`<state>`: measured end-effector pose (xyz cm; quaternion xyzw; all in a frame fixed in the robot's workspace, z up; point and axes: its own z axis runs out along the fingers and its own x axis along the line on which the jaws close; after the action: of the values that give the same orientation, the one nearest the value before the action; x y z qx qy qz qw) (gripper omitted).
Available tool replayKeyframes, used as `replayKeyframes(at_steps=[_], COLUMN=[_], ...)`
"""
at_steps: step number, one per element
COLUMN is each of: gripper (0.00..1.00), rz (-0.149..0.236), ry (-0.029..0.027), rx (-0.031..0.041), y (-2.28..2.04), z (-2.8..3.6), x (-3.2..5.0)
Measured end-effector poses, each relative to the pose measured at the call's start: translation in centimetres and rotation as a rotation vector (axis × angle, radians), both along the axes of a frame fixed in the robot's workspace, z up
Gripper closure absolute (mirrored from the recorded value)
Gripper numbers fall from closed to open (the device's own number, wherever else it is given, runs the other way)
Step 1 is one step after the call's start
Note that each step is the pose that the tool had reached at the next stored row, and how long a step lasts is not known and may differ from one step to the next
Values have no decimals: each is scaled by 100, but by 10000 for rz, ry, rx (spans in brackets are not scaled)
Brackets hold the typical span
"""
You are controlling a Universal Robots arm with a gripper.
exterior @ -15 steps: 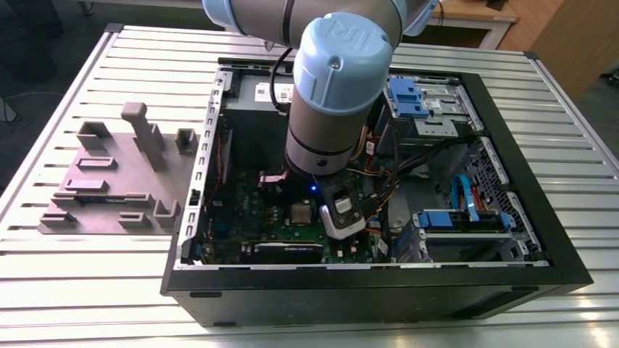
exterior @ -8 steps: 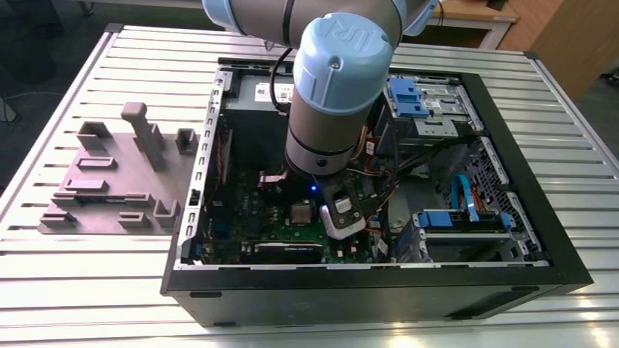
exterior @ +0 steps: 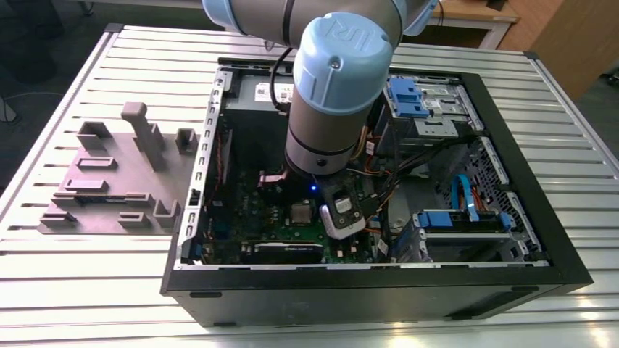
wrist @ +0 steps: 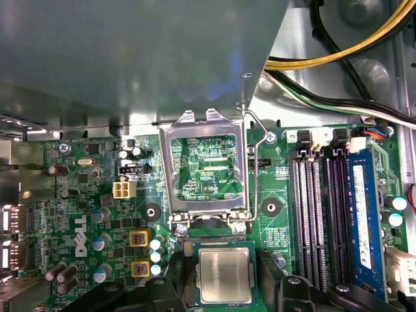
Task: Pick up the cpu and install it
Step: 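Place the cpu into insertion slot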
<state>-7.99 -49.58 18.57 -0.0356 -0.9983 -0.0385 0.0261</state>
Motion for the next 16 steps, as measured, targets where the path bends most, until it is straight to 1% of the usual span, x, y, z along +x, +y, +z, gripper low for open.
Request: replayKeyframes(at_steps=[10,11,12,14,16], gripper=[44,45,51,53,53], rz=[0,0,-1,0,0], ry=[6,7,5,2,-4], rx=[-8,-11,-10,-3,4], y=[-1,-1,-1,0,0], z=[6,8,8,10,29], x=[-1,-1,-1,-1,1])
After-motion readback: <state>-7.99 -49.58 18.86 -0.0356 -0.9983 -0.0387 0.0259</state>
